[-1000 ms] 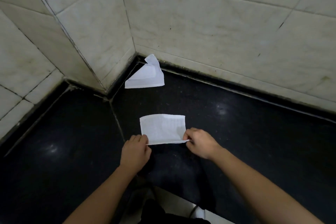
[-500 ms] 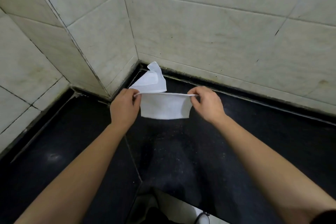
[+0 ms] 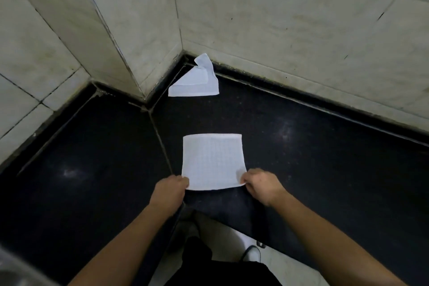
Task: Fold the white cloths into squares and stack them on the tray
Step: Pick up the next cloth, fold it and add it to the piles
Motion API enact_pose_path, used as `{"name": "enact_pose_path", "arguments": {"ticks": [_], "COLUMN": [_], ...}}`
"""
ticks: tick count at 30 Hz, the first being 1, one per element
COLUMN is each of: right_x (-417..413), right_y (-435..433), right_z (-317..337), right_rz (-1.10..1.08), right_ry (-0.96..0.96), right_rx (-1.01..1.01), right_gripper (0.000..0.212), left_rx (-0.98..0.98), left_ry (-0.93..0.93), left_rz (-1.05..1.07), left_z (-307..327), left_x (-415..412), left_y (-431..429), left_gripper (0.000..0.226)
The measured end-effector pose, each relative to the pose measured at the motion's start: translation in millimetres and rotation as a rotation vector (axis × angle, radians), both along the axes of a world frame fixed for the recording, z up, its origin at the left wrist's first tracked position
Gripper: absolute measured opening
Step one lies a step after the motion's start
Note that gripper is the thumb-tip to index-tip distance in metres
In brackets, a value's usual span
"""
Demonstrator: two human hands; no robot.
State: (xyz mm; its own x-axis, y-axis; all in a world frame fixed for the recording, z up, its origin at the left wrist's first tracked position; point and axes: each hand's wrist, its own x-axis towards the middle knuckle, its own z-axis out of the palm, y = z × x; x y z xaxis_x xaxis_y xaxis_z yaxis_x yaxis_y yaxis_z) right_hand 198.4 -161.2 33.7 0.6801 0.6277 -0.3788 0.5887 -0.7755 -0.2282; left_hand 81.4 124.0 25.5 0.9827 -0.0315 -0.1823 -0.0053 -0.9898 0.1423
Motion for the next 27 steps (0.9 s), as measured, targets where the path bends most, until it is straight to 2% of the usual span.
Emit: {"name": "enact_pose_path", "arguments": {"ticks": [1, 3, 6, 10, 15, 18, 24, 27], "right_x": [-11.2, -29.1, -38.0, -24.9, 5.8, 23.3, 48.4, 52.6], "right_y": [-2.2, -8.2, -17.1, -18.3, -2.5, 15.3, 36.7, 38.7], "right_z": [-3.4, -7.8, -11.1, -7.5, -3.0, -6.2, -26.2, -37.2], "right_rz": [0.035, 0.067, 0.074, -0.080, -0.536, -0.784, -0.948, -0.964], "right_ry": [0.035, 0.104, 0.171, 0.247, 0.283, 0.327, 0.314, 0.291], "right_rx": [-0.039, -0.070, -0.060, -0.019, 0.309, 0.518, 0.596, 0.548], "right_gripper": [0.027, 0.026, 0.023, 0.023, 0.011, 0.013, 0.011, 0.012], "left_rx": [0.012, -0.044, -0.140, -0.290, -0.537, -0.652, -0.741, -0.652], "left_ry": [0.072, 0.209, 0.239, 0.323, 0.207, 0.111, -0.036, -0.059], "left_rz": [-0.036, -0.059, -0.011, 0.125, 0.558, 0.730, 0.821, 0.759], "left_z": [-5.7, -11.9, -18.9, -6.6, 3.7, -0.8, -16.4, -25.4], "left_x": [-11.7, -31.2, -42.2, -28.3, 12.2, 38.5, 76.3, 85.4], "left_y": [-4.8, -12.8, -11.9, 1.2, 12.7, 15.9, 20.5, 20.7], "left_gripper": [0.035, 0.014, 0.023, 0.017, 0.015, 0.015, 0.016, 0.014]}}
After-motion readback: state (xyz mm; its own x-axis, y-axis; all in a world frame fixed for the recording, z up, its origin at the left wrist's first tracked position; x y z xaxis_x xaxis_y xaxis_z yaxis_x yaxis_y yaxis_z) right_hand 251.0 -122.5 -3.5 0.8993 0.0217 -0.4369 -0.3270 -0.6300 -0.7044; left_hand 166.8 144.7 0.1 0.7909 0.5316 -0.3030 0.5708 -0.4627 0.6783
